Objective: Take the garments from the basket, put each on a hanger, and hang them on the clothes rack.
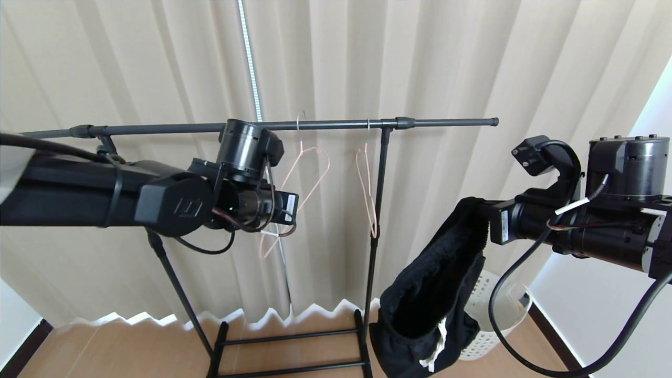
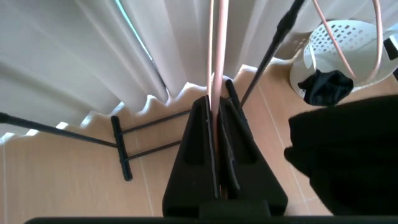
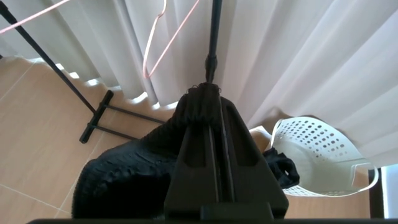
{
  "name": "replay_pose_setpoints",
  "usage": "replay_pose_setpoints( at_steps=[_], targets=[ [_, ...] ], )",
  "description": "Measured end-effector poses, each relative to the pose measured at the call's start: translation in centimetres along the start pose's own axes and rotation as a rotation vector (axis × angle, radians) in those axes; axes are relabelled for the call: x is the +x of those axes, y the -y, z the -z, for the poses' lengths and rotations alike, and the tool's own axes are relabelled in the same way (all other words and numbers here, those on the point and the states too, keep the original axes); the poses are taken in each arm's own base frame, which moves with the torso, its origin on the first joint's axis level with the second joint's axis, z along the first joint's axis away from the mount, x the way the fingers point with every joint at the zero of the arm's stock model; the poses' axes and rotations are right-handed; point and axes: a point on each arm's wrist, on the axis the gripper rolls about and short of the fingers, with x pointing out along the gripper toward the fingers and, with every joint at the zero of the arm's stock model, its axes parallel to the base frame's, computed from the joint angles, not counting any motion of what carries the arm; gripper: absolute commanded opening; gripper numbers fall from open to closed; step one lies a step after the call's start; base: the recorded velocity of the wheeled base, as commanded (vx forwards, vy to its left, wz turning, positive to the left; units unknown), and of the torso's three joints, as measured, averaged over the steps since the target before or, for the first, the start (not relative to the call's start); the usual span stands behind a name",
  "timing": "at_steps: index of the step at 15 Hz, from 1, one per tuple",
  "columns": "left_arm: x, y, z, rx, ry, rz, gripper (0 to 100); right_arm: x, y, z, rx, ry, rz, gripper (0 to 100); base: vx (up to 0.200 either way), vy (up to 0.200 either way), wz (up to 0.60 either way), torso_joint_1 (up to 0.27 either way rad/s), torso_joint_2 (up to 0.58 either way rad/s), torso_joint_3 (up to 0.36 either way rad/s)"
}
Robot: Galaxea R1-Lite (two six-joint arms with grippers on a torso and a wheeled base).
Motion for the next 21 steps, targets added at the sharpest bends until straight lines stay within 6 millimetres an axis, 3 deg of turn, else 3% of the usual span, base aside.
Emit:
replay_pose_setpoints(
  at_steps=[5,9,12,15,21],
  targets=[
    [-5.5,-1.3,5.2,0.004,0.069,0.028,0,-0.6,-1.8,0.5,-0.047,-0.009,-0.017,0,0.000,0.000,0.00,0.000,0.00,0.000],
    [-8.6,-2.4,9.6,0.018,0.159,0.112,0,-1.3,-4.8,-0.7,-0.189,0.013,0.116,0,0.000,0.000,0.00,0.000,0.00,0.000],
    [-10.4,-3.1,12.5,0.066,0.245,0.192,0,-0.9,-5.7,-1.1,-0.281,0.011,0.210,0,0.000,0.000,0.00,0.000,0.00,0.000],
    [-11.9,-3.3,13.9,0.123,0.332,0.325,0,0.1,-5.8,-1.4,-0.291,0.002,0.292,0,0.000,0.000,0.00,0.000,0.00,0.000],
    [-12.4,-2.8,15.0,0.179,0.319,0.505,0,3.0,-5.0,-2.2,-0.278,-0.009,0.362,0,0.000,0.000,0.00,0.000,0.00,0.000]
  ],
)
